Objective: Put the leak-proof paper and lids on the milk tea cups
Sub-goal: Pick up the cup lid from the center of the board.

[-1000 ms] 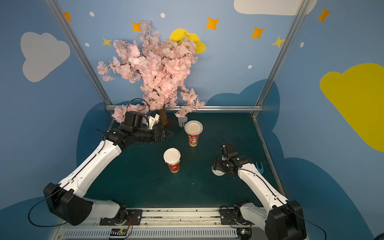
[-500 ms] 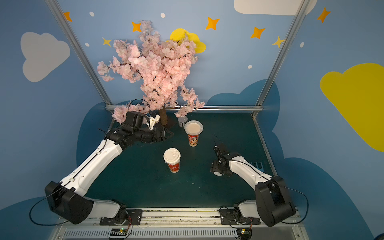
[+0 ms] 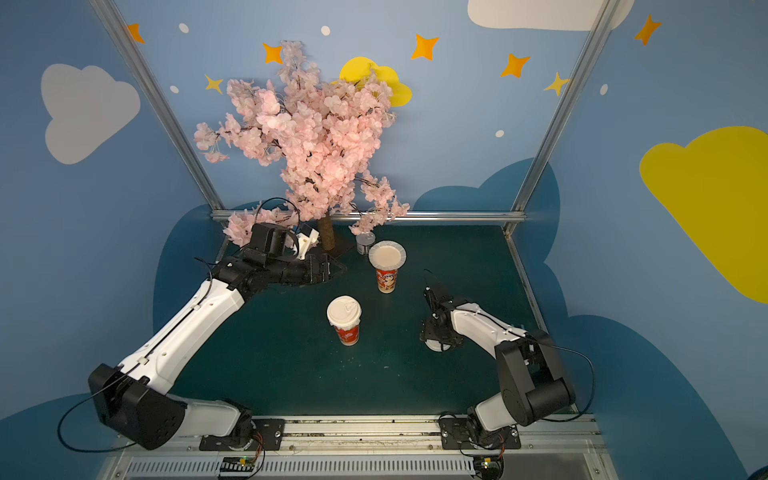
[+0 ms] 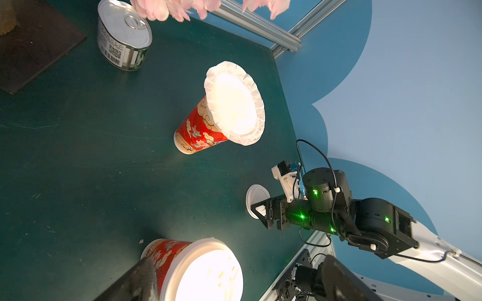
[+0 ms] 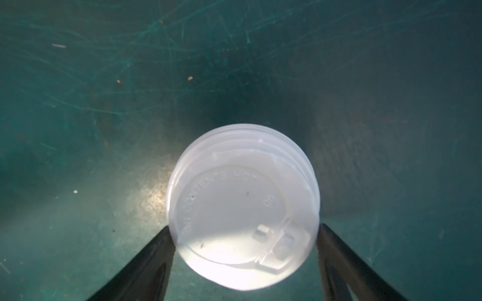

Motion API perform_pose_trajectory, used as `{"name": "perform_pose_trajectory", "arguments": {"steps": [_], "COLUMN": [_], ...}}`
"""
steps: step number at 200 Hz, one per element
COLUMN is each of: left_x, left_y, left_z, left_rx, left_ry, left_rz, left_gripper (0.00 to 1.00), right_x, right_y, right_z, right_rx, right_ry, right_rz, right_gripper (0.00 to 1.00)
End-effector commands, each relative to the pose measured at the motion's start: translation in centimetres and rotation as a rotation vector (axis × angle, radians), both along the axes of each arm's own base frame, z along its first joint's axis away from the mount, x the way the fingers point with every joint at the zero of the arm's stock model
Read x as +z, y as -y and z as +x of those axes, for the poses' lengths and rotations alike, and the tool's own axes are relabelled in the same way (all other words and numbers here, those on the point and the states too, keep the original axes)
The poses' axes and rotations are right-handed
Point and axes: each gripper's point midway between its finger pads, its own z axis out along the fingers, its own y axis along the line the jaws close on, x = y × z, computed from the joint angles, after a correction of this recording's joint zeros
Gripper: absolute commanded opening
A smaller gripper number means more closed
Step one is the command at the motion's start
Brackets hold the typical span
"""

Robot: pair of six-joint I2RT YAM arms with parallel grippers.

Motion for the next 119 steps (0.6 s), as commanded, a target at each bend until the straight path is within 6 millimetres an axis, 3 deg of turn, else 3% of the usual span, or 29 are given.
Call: {"name": "perform_pose_trajectory", "arguments": {"steps": [1,44,119], "left_x": [0.3,0.3,0.0], "left_y": [-0.4,-0.5,-0.5], "left_z": [-0.6,-0.6,-0.5], "left_rx": [-0.003,0.0,-0.005], "left_ry": [0.012,0.012,0.008], "left_rz": [0.005,0.004,0.001], "left_gripper": [1.0,1.0,1.0], "right_x": [0.4,0.3,2.2], "right_y": [0.0,0.2,0.0], "right_z": [1.0,1.2,0.9], "right_rx": [0.004,0.007,0.029], "right_ry": [0.023,0.021,0.045], "right_rz": [-0.007,-0.014,-0.013], "right_gripper": [0.84,0.84,0.69]}}
